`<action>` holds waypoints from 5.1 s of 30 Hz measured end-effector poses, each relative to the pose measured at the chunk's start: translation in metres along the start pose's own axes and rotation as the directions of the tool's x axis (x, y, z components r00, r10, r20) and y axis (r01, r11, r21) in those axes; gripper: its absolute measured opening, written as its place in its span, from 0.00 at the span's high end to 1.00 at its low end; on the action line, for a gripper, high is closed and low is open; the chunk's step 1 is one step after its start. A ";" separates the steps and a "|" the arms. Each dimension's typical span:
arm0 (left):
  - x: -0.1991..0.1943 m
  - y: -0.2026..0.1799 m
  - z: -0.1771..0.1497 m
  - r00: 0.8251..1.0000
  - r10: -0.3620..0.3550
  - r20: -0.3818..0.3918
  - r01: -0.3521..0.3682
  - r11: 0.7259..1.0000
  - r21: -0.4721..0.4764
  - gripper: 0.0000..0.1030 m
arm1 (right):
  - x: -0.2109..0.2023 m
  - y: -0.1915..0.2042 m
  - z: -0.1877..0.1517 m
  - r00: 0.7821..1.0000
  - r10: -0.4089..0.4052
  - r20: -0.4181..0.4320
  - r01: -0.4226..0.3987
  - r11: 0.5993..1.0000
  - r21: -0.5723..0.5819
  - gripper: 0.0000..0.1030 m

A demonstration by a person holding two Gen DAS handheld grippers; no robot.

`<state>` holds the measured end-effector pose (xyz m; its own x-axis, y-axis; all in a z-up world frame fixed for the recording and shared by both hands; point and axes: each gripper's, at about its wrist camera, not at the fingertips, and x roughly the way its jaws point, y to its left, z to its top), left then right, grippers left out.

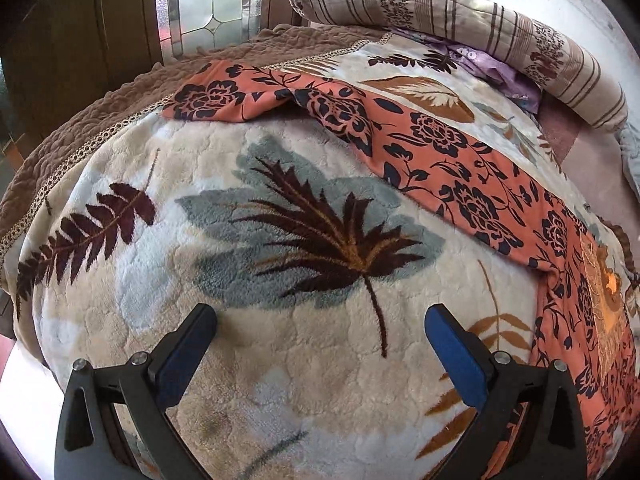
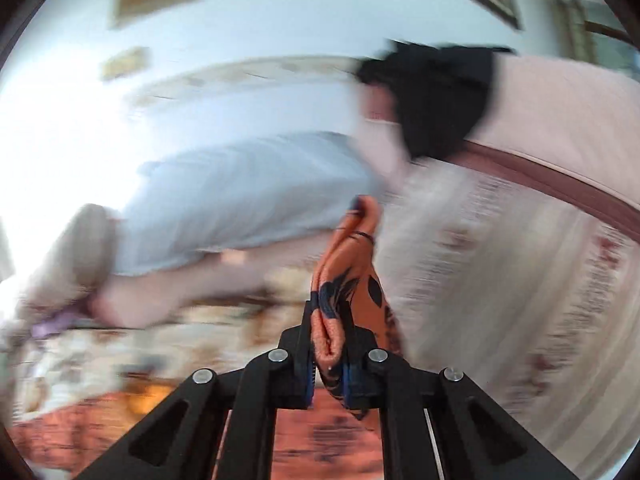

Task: Fold small clothes

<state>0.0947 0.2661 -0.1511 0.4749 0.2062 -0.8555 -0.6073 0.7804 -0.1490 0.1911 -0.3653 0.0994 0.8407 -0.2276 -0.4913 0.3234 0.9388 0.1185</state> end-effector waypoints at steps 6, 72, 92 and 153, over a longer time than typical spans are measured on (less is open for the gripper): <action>0.001 0.001 -0.001 1.000 -0.011 -0.006 0.011 1.000 0.008 0.00 | -0.022 0.192 -0.057 0.905 0.423 -0.041 -0.422 0.906 0.032 0.91; -0.150 -0.303 0.047 0.714 -0.692 0.107 0.578 0.669 0.468 0.93 | 0.066 0.078 -0.298 0.798 0.495 -0.342 -0.436 0.868 0.238 0.04; 0.012 -0.163 0.017 0.944 -0.316 -0.094 0.330 0.904 0.274 0.20 | 0.110 -0.004 -0.229 0.789 0.532 -0.307 -0.254 0.738 0.625 0.05; 0.050 -0.207 0.014 0.987 -0.155 0.035 0.120 0.868 0.482 0.06 | 0.110 0.008 -0.169 0.753 0.587 -0.299 -0.462 0.794 0.395 0.19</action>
<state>0.2531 0.1233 -0.1560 0.5854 0.1029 -0.8042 -0.1631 0.9866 0.0075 0.2133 -0.3390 -0.0993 0.6928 0.4570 -0.5578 0.0394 0.7484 0.6621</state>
